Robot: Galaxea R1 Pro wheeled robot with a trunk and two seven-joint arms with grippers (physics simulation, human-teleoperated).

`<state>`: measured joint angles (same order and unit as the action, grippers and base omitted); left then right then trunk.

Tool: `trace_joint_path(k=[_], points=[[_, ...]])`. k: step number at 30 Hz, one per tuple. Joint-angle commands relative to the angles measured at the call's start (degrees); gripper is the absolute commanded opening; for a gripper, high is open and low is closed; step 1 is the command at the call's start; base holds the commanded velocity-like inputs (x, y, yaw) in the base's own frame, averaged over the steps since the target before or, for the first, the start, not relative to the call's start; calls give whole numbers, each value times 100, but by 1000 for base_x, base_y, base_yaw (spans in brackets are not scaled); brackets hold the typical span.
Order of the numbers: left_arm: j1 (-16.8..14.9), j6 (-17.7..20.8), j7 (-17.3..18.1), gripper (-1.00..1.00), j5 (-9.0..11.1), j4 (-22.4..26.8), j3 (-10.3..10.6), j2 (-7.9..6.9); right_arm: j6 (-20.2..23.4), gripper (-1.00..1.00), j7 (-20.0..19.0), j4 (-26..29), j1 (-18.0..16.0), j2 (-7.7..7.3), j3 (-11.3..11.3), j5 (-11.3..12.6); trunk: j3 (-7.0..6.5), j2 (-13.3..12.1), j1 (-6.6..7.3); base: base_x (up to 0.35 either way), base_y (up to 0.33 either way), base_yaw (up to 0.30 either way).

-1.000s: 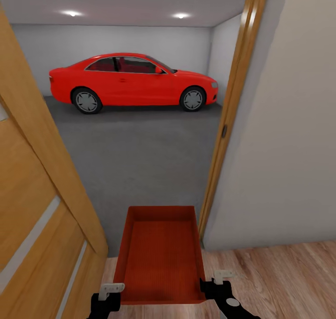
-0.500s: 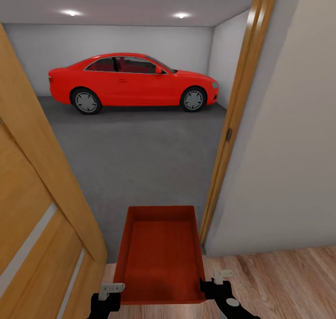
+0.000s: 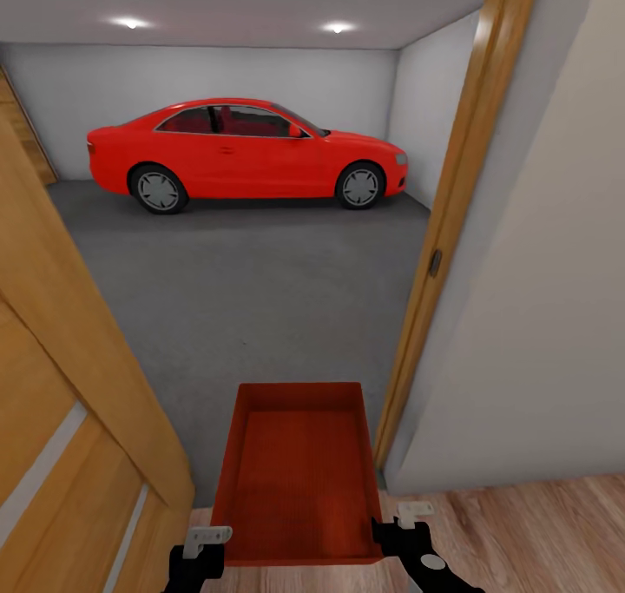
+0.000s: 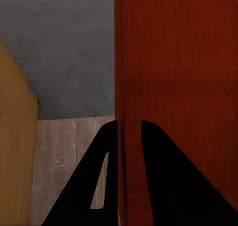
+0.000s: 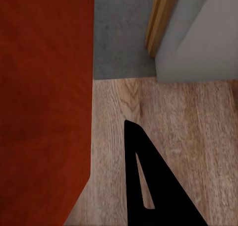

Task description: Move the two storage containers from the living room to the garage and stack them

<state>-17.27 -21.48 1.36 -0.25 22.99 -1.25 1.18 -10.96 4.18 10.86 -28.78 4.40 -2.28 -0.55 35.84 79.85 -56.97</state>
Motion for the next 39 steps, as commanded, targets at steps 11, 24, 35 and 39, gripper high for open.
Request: trace_joint_path(k=[11,24,35,39], points=[[-4,-14,-48,-100,60,-4,-95,-4,-20,-100,66,-5,-5,-89,35,2,4,2,0,19,0,84],[-4,-14,-48,-100,60,-5,-95,-4,-20,-100,66,-5,-5,-89,35,2,4,2,0,1,0,37],[-4,-14,-48,-100,58,-5,-95,-4,-20,-100,66,-5,-5,-89,35,2,21,2,0,0,0,75],[-4,-14,-48,-100,59,-5,-95,-4,-20,-100,66,-5,-5,-89,35,2,22,2,0,0,0,18]])
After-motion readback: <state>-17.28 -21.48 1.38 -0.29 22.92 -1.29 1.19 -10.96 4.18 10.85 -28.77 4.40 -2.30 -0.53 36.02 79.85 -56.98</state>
